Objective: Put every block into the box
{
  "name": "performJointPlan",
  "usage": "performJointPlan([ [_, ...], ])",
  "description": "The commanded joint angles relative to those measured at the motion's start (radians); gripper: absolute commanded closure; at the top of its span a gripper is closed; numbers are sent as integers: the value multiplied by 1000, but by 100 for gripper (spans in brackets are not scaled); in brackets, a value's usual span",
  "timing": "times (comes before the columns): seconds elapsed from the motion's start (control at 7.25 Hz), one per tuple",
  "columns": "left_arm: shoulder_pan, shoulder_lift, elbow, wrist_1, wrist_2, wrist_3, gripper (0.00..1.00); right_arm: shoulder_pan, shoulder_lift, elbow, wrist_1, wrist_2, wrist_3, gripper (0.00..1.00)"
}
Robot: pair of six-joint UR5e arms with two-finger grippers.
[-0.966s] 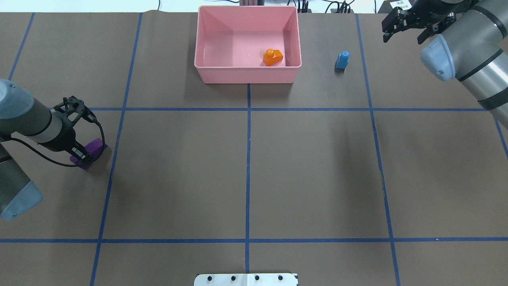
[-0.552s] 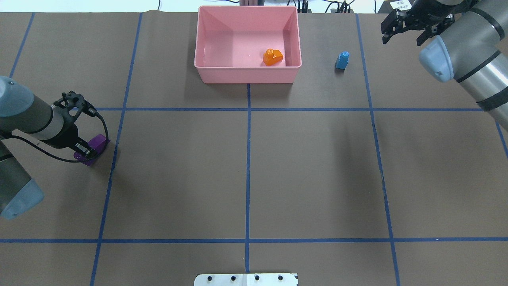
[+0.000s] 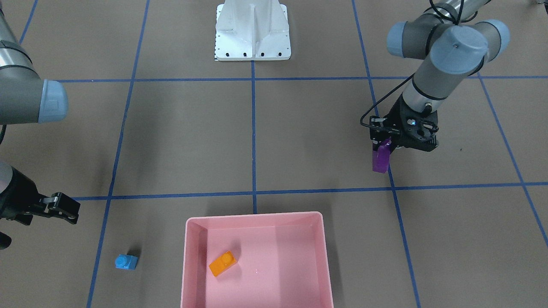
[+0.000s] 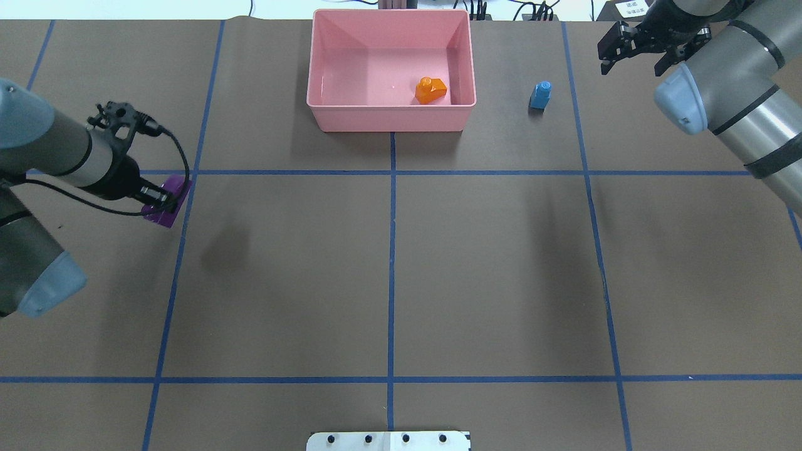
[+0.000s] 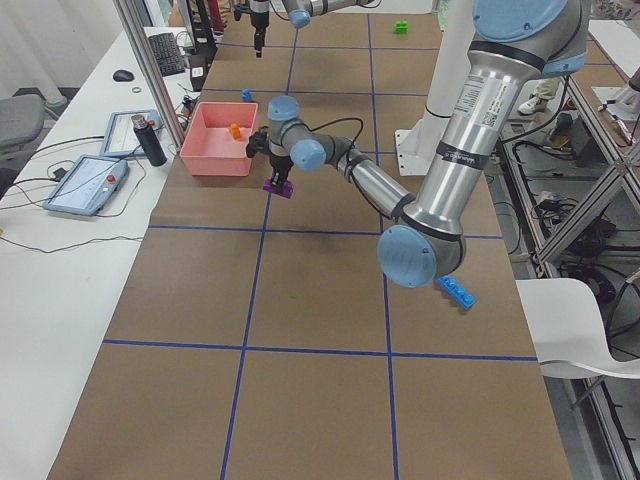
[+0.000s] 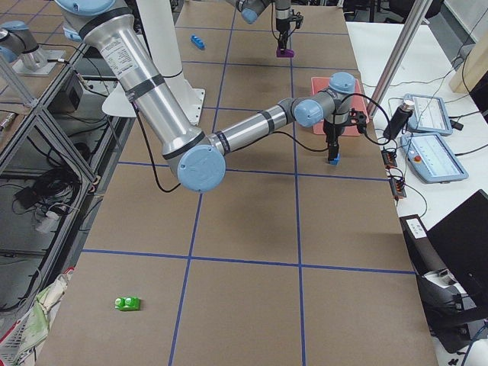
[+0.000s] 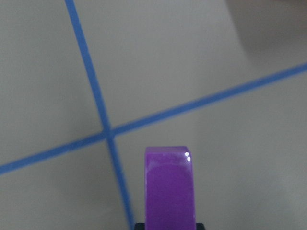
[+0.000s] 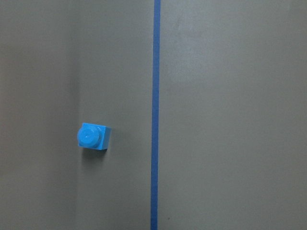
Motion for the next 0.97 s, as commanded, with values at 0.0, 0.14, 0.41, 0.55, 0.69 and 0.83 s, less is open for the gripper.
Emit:
performJointPlan([
  [0.0, -35, -275, 162, 152, -3, -57, 100, -8, 7, -38, 32, -4, 2, 0],
  [0.14, -41, -416, 344, 144, -1, -80, 100, -11, 9, -38, 33, -4, 3, 0],
  [0.41, -49, -654, 720, 83, -1, -126, 100, -21, 12, -43, 33, -4, 8, 0],
  [0.55, -47, -693, 829, 19, -1, -176, 100, -24, 13, -43, 33, -4, 9, 0],
  [0.69, -46, -735, 903, 11, -1, -178, 100, -27, 29, -56, 33, -4, 9, 0],
  [0.83, -40, -776, 987, -49, -1, -203, 100, -34, 58, -88, 33, -4, 9, 0],
])
